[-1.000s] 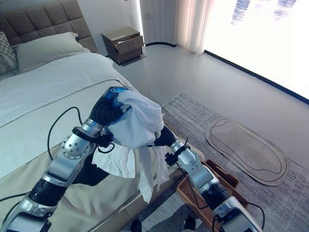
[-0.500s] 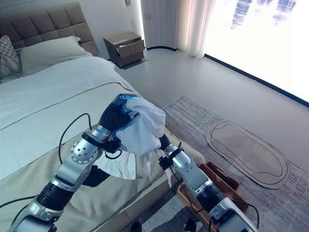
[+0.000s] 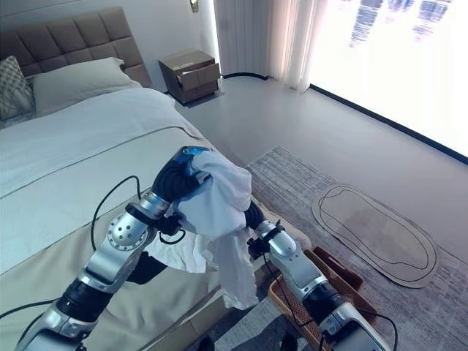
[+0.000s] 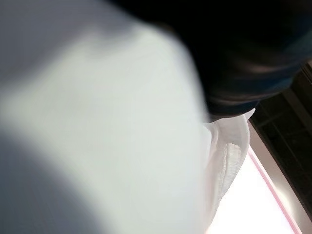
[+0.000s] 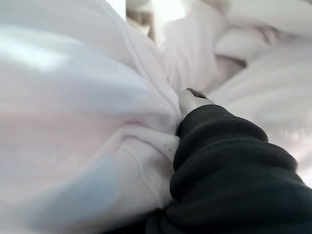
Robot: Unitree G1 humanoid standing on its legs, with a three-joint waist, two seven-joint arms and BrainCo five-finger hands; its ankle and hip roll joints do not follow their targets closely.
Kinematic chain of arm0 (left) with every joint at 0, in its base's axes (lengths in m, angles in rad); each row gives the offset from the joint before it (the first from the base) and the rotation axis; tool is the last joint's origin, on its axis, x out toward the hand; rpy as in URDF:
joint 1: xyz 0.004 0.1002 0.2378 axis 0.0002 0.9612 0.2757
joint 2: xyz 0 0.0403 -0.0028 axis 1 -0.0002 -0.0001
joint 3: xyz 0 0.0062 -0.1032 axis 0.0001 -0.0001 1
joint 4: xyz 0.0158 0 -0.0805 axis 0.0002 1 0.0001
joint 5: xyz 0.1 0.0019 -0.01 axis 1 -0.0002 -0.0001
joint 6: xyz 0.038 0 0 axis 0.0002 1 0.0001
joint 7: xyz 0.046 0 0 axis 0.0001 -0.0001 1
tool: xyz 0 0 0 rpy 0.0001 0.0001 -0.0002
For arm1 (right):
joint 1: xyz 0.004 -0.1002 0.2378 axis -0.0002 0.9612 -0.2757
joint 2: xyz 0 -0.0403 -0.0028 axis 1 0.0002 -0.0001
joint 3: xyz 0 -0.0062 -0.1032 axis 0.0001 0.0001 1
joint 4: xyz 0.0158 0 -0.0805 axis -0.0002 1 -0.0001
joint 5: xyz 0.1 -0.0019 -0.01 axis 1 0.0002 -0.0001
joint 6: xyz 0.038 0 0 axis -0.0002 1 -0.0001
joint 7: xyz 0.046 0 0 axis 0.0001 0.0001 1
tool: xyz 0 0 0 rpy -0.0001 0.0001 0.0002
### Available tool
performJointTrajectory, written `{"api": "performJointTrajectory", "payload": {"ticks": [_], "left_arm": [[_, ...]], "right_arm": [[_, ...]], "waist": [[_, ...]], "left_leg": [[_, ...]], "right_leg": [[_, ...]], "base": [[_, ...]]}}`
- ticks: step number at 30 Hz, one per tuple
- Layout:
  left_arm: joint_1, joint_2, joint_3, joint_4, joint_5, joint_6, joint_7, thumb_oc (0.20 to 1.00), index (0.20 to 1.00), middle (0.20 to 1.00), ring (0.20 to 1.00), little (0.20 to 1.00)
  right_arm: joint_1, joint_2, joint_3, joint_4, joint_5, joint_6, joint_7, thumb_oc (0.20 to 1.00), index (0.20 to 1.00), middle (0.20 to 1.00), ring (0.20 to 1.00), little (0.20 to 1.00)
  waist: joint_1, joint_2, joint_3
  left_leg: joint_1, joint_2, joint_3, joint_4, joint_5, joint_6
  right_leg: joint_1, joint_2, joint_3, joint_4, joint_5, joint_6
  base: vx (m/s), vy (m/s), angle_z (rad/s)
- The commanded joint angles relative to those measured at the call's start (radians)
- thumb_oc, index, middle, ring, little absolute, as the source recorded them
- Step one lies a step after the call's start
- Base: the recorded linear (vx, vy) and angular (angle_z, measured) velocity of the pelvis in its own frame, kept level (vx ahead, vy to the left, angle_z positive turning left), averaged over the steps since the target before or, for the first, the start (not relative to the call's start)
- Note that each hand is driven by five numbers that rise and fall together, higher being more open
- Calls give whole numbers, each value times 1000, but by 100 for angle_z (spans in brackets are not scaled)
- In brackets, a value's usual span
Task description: Pick up clothes into the bucket
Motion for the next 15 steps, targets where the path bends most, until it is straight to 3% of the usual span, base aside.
{"api": "performJointTrajectory", "payload": {"ticks": [1,4,5,6,7,15], "left_arm": [[-35,3,83,-31,-50,-66,25,200,200,200,200,200],[28,-16,123,-3,-30,-59,42,200,200,200,200,200],[46,-22,128,4,-26,-59,43,310,310,310,310,310],[64,-31,135,19,-29,-60,48,812,812,812,812,812],[73,-46,110,39,-35,-65,58,1000,1000,1000,1000,1000],[124,-47,57,222,8,-83,65,1000,1000,1000,1000,1000]], "right_arm": [[14,7,-76,-61,70,-50,-32,200,200,200,200,200],[96,-4,-141,-133,120,-54,-34,200,200,200,200,200],[108,2,-158,-151,144,-59,-35,200,200,200,200,200],[124,10,-172,-160,172,-62,-34,200,200,200,200,200],[95,52,-158,-148,246,-93,-28,200,200,200,200,200],[140,81,-198,-140,368,-135,-30,200,200,200,200,200]], "waist": [[23,-55,-19],[10,-57,-15],[8,-58,-14],[7,-59,-13],[11,-57,-13],[4,-58,-11]], "left_leg": [[-1,-15,9,16,-34,26],[1,-13,17,16,-36,28],[1,-13,19,17,-36,28],[0,-12,20,18,-36,27],[-1,-12,17,18,-35,29],[-5,-11,26,20,-35,26]], "right_leg": [[30,-75,-6,66,-25,67],[27,-74,0,65,-24,66],[26,-74,0,65,-24,67],[25,-74,1,66,-25,67],[26,-74,0,66,-25,65],[16,-71,14,68,-25,66]], "base": [[0,0,0],[0,0,0],[-6,-3,-5],[-6,-3,-8],[-2,-2,-9],[-1,-2,-2]]}}
